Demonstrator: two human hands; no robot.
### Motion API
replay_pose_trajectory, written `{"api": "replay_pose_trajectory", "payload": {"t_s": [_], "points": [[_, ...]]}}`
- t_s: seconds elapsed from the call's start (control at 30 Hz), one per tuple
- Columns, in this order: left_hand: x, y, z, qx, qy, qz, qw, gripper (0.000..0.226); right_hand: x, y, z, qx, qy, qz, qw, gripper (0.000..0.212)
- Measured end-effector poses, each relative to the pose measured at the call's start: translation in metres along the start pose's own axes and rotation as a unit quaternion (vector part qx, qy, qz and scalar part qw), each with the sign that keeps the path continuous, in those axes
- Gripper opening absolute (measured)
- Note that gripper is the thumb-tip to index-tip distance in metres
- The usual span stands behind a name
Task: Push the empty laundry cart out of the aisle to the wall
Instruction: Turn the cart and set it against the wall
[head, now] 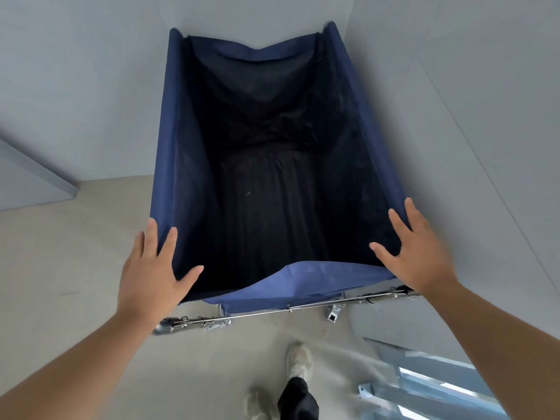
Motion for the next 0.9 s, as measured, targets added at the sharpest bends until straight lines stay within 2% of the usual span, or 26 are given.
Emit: {"api": "replay_pose_trajectory", "payload": {"t_s": [0.3, 0.9], "points": [[0.0007, 0.0011, 0.0014, -0.001, 0.014, 0.003, 1.000, 0.088, 0.0042, -0.0015, -0.0006, -0.001, 0.032, 0.004, 0.999, 0.082], [-0.0005, 0.0053, 0.0015, -0.026, -0.002, 0.034, 0.999, 0.090, 0.0020, -0.0022, -0.0010, -0.022, 0.001, 0.000, 1.000, 0.082]]}}
Point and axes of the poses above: each hand's wrist, its own y-axis away from the middle knuckle, its own x-axis out of the palm, z = x × y, the point moved 8 cm from there along -y, towards the middle knuckle, and after that the axes turned 10 degrees about -x, right-handed, at the moved point
